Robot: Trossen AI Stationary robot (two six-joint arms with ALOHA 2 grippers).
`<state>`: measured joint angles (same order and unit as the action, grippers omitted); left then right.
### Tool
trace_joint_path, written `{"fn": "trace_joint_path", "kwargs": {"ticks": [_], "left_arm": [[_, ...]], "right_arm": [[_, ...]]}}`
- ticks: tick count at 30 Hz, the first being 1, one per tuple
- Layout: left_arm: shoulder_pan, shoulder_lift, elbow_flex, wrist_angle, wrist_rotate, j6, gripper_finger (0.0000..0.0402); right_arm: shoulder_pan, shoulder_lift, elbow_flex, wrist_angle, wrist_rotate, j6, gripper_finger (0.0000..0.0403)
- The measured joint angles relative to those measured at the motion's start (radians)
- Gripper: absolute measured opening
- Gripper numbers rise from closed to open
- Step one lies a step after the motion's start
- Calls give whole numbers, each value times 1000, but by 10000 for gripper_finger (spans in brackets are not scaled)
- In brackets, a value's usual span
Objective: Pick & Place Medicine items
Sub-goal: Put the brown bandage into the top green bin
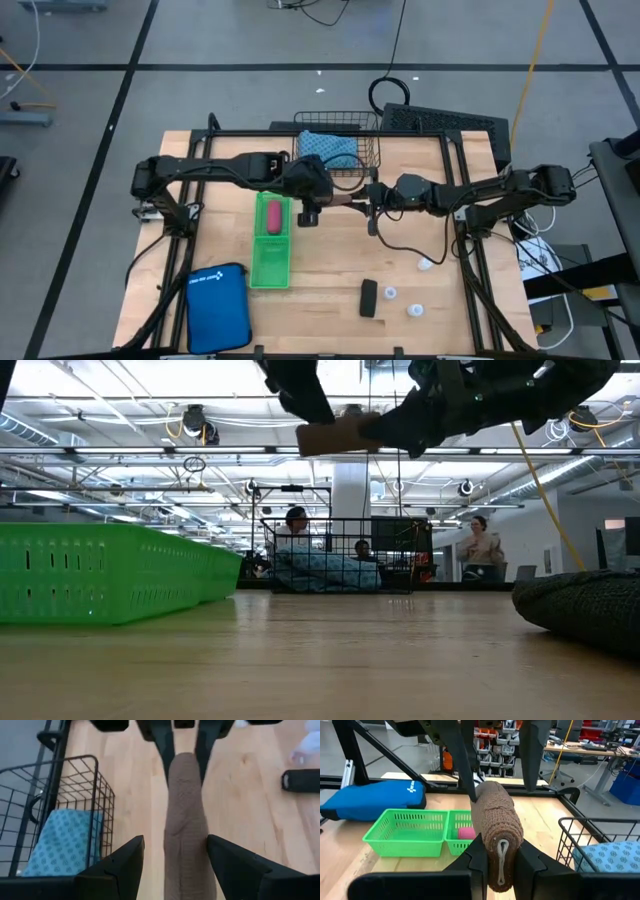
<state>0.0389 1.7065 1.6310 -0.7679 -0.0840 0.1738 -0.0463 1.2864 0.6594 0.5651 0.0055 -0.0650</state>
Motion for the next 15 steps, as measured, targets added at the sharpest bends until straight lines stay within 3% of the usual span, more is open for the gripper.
{"fn": "trace_joint_path", "kwargs": {"ticks": [5, 15], "left_arm": [[-5, -4, 0, 56, 102, -20, 228], [11, 64, -1, 87, 109, -80, 228]], "right_arm": [[0, 0, 0, 3, -3, 0, 37], [0, 1, 0, 22, -7, -2, 37]]}}
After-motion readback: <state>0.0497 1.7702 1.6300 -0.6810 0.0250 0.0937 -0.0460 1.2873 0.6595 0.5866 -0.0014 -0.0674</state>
